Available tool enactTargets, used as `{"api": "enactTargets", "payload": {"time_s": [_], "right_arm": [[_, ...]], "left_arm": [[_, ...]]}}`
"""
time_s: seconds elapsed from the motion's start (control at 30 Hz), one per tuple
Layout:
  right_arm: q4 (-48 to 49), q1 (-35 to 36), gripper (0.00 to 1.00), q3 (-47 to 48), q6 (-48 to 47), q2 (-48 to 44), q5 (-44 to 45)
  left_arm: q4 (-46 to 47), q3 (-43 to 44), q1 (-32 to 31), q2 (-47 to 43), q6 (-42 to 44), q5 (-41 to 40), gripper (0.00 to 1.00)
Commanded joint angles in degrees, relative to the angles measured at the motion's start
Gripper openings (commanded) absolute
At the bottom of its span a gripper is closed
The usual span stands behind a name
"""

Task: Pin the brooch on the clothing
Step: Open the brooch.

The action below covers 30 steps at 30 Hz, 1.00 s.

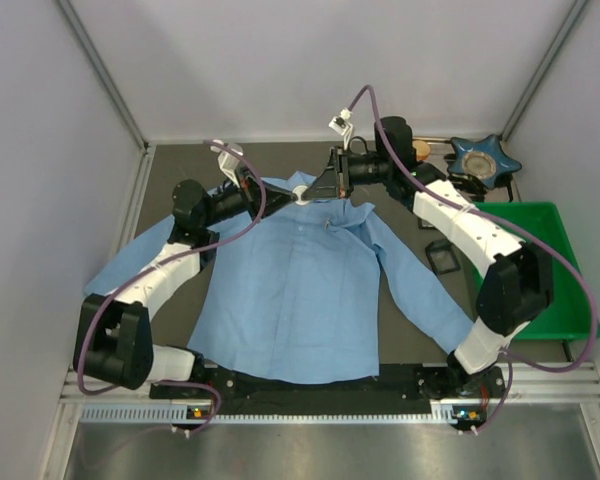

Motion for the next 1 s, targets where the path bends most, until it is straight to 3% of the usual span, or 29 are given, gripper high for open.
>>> {"api": "enactTargets", "payload": {"time_s": [0.0,0.3,0.43,0.6,0.97], "right_arm": [[-2.08,1.5,0.0,2.71,0.23,1.81,2.59],[-2.52,1.77,0.01,3.84,-2.4,2.25,-1.2],[-3.92,1.86,0.09,5.08,-5.21,2.34,-1.73],[-6.03,1.86,0.12,6.31,-8.55,2.17,-1.55],[-9.46,1.5,0.35,7.63,-13.65,1.02,-4.1]], "left_arm": [[0.15,0.57,-3.14,-3.97,8.03,4.82,0.0],[-4.68,0.22,-3.94,-5.64,14.98,5.26,0.0],[-6.44,0.48,-3.94,-5.73,16.03,4.3,0.0],[-8.29,0.92,-3.94,-5.73,17.18,3.07,0.0],[-6.89,0.39,-3.5,-5.2,13.93,-0.36,0.0]]}}
